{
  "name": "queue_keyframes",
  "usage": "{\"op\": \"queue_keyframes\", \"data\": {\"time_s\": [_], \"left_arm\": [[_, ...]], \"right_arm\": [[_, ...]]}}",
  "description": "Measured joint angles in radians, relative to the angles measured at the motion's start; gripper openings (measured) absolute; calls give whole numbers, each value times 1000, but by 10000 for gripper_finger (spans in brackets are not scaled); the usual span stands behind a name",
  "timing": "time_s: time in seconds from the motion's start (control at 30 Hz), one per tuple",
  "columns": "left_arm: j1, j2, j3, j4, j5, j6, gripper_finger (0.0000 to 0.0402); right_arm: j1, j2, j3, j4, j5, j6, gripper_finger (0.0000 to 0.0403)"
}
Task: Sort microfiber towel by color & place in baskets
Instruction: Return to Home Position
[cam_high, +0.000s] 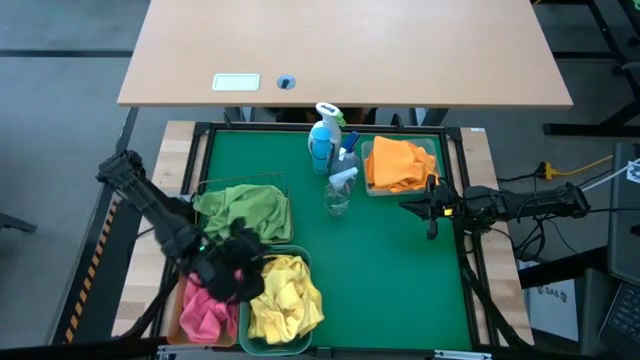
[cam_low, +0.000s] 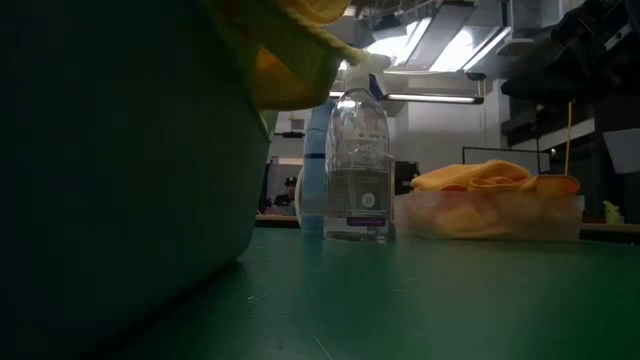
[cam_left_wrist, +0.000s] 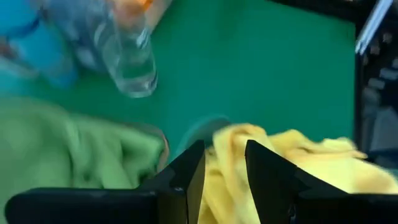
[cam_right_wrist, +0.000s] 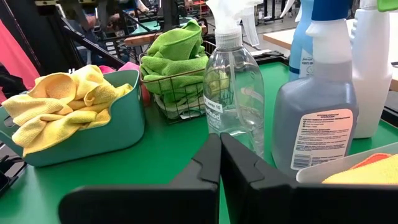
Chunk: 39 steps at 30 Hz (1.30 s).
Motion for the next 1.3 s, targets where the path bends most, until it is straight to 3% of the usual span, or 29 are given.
{"op": "queue_keyframes", "data": {"time_s": [0.17, 0.3, 0.57, 0.7, 1.03, 1.3], "left_arm": [[160, -44, 0, 84, 136, 367, 110], [276, -122, 0, 81, 166, 581, 110], [386, -423, -33, -34, 185, 693, 110], [386, -597, -165, 48, 184, 739, 110], [417, -956, -624, 555, 183, 1006, 110], [501, -1192, -819, 630, 186, 1058, 110]], "right_arm": [[0, 0, 0, 0, 0, 0, 5], [0, 0, 0, 0, 8, 0, 5], [0, 0, 0, -7, 10, 0, 5], [0, 0, 0, -22, 11, 0, 5], [0, 0, 0, -18, 46, -1, 5], [0, 0, 0, -17, 27, 0, 5]]}}
